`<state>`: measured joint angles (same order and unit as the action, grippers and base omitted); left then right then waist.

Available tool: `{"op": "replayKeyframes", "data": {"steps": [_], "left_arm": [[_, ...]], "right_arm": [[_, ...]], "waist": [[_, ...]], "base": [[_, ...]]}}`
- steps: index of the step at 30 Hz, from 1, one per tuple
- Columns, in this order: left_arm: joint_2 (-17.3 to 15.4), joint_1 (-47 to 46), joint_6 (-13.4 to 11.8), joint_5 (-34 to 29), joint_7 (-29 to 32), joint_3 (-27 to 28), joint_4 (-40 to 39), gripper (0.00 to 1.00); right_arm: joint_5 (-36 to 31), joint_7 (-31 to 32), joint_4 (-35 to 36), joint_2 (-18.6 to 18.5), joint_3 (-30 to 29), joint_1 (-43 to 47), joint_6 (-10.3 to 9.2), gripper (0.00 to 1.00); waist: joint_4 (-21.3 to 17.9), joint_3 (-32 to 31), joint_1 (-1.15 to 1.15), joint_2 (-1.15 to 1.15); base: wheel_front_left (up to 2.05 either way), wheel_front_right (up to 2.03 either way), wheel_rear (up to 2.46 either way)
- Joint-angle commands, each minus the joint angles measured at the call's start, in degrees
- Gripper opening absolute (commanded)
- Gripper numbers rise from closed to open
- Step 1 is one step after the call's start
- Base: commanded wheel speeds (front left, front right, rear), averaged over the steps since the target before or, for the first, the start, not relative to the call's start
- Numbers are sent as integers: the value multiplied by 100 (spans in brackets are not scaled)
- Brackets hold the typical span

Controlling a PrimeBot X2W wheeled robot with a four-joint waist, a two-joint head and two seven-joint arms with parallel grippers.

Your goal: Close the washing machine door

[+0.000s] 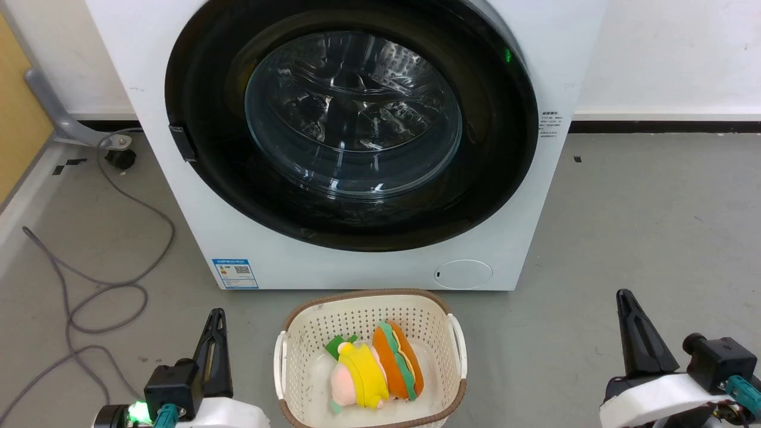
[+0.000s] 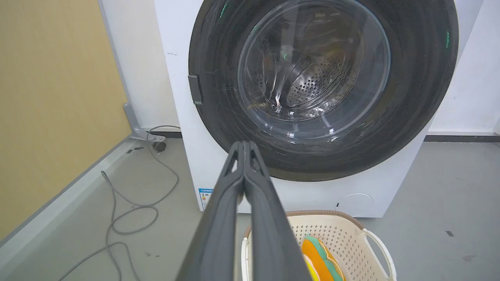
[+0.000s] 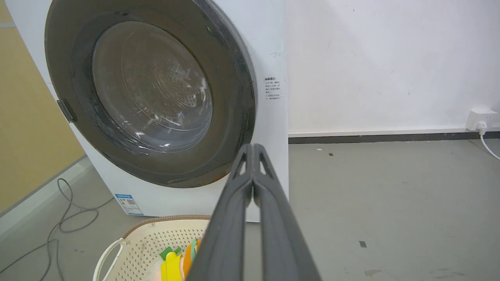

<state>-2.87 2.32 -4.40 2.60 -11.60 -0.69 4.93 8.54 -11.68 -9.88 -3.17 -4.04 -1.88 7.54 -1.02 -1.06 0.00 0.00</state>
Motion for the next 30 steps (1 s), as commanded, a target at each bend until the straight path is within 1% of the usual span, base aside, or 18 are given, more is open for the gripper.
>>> {"op": "replayKeyframes", "data": {"steps": [1,30], "left_arm": [[0,-48,23,-47,27,12,-39,0],[0,-109,161,-117,400,31,-189,0]], "right_arm": [[-46,27,64,6,23,42,-1,0],[-312,403,368,14,148,90,-3,0]], "waist": [[2,2,0,0],[35,36,0,0]], "base": [[0,0,0],[0,0,0]]}}
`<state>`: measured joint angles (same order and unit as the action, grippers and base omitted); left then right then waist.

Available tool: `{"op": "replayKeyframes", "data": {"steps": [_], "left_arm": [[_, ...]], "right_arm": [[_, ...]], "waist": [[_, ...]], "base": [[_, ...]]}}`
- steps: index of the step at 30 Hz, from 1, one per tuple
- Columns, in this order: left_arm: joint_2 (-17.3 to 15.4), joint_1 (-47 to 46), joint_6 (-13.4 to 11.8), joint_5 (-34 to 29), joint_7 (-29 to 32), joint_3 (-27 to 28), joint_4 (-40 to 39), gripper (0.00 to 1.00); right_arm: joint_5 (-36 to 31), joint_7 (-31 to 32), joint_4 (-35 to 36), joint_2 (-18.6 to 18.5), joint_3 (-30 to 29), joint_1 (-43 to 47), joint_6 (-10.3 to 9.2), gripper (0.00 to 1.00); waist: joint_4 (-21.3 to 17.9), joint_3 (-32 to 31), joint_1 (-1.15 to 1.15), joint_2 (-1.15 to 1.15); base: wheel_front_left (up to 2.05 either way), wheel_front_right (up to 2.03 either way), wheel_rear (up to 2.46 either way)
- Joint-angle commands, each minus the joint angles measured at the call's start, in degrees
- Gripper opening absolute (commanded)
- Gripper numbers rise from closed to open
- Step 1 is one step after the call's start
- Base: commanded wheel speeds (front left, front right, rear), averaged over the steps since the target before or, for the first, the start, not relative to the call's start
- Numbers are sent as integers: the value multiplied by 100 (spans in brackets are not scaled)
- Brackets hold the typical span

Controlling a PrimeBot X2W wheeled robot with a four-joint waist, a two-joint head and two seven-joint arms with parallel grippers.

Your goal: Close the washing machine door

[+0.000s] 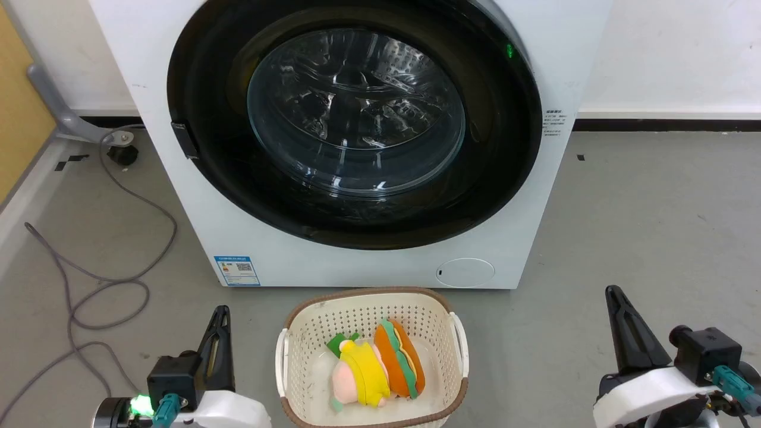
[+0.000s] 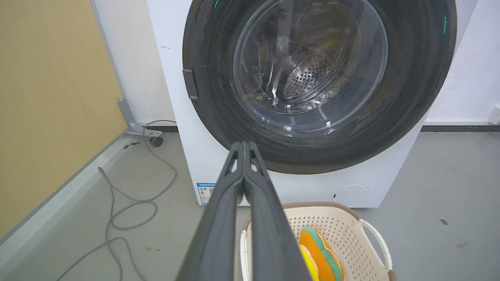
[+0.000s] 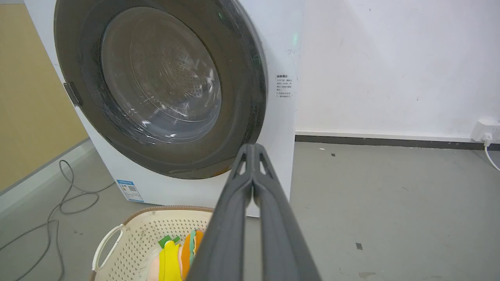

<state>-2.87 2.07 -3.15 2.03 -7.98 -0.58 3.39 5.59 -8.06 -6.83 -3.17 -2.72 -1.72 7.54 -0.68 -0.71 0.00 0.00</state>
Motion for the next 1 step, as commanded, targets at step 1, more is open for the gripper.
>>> {"op": "replayKeyframes", "data": {"steps": [1], "left_arm": [[0,-86,40,-62,50,20,-40,0]], "right_arm": [[-25,52,72,14,20,76,-3,0]], "waist": [[2,2,0,0]], "base": [[0,0,0]]}}
